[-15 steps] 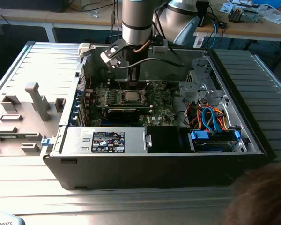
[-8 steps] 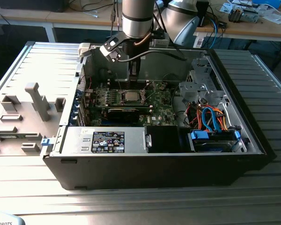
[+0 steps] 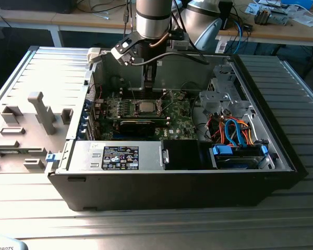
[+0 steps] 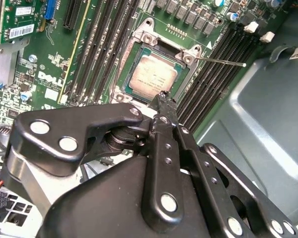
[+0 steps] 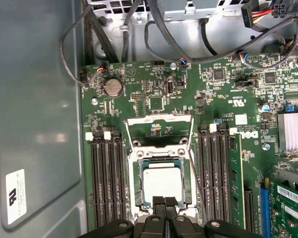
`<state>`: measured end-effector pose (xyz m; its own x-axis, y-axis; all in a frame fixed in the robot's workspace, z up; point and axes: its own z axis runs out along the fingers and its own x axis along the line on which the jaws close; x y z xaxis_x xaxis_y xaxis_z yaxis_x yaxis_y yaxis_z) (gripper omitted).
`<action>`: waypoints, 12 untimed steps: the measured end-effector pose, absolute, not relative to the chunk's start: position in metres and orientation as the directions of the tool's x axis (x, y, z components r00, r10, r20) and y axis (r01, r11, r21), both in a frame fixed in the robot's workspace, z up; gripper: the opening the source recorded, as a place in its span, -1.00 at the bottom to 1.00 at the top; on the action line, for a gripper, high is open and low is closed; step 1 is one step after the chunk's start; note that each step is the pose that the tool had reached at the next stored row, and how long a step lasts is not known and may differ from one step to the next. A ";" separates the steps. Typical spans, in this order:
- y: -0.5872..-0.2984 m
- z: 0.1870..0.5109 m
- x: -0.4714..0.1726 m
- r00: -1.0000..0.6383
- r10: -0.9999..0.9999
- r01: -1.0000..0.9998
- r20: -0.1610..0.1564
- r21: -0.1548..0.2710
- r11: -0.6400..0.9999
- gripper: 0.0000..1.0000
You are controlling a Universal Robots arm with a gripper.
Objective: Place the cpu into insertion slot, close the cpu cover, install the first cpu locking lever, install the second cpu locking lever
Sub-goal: 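Place the cpu into insertion slot, then close the cpu cover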
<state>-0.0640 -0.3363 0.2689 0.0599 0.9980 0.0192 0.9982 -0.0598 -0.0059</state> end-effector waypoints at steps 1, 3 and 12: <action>-0.336 0.269 -0.064 0.060 0.998 0.998 0.020 -0.006 -0.060 -0.79; -0.337 0.269 -0.064 0.060 0.998 0.998 0.020 -0.006 -0.060 -0.79; -0.337 0.270 -0.061 0.060 0.998 0.998 0.018 -0.006 -0.060 -0.79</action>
<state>-0.0610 -0.3372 0.2700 0.0598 0.9980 0.0184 0.9982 -0.0597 -0.0059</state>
